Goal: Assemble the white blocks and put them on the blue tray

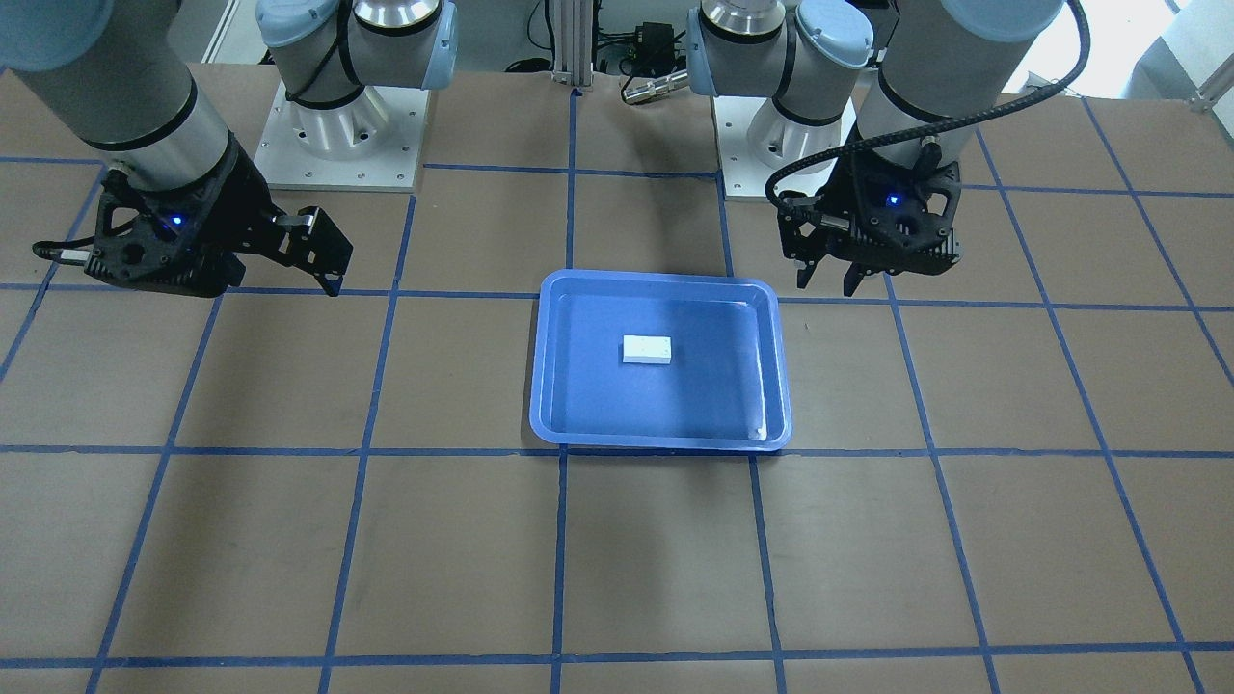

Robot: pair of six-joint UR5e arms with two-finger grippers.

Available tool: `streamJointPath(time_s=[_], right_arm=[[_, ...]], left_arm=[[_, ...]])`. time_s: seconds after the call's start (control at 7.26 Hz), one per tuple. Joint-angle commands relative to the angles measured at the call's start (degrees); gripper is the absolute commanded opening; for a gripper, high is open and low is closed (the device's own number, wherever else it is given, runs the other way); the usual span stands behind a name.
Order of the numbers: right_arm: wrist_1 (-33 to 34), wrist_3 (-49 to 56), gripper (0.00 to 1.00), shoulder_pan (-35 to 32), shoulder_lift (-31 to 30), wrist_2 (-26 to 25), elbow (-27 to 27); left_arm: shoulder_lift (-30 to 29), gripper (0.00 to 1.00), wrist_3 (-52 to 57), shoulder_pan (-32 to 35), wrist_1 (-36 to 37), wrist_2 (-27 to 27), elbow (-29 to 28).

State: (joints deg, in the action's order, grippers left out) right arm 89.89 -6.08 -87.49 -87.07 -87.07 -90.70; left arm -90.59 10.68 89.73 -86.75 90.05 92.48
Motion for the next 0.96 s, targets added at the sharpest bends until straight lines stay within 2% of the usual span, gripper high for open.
streamJointPath(time_s=[0.0,0.41,0.83], right_arm=[[-1.6,-1.2,1.0,-0.2,-1.9,-0.5,0.2],[-1.5,-1.2,1.0,-0.2,-2.9,-2.6,0.1],[-1.5,-0.4,1.0,-0.2,-2.9,-1.8,0.1]], left_arm=[[0.3,1.0,0.0,-0.2,0.0,-0.6,0.3],[0.8,1.0,-0.5,0.5,-1.6,-0.2,0.3],[1.7,1.0,-0.8,0.6,-2.2,-0.5,0.2]])
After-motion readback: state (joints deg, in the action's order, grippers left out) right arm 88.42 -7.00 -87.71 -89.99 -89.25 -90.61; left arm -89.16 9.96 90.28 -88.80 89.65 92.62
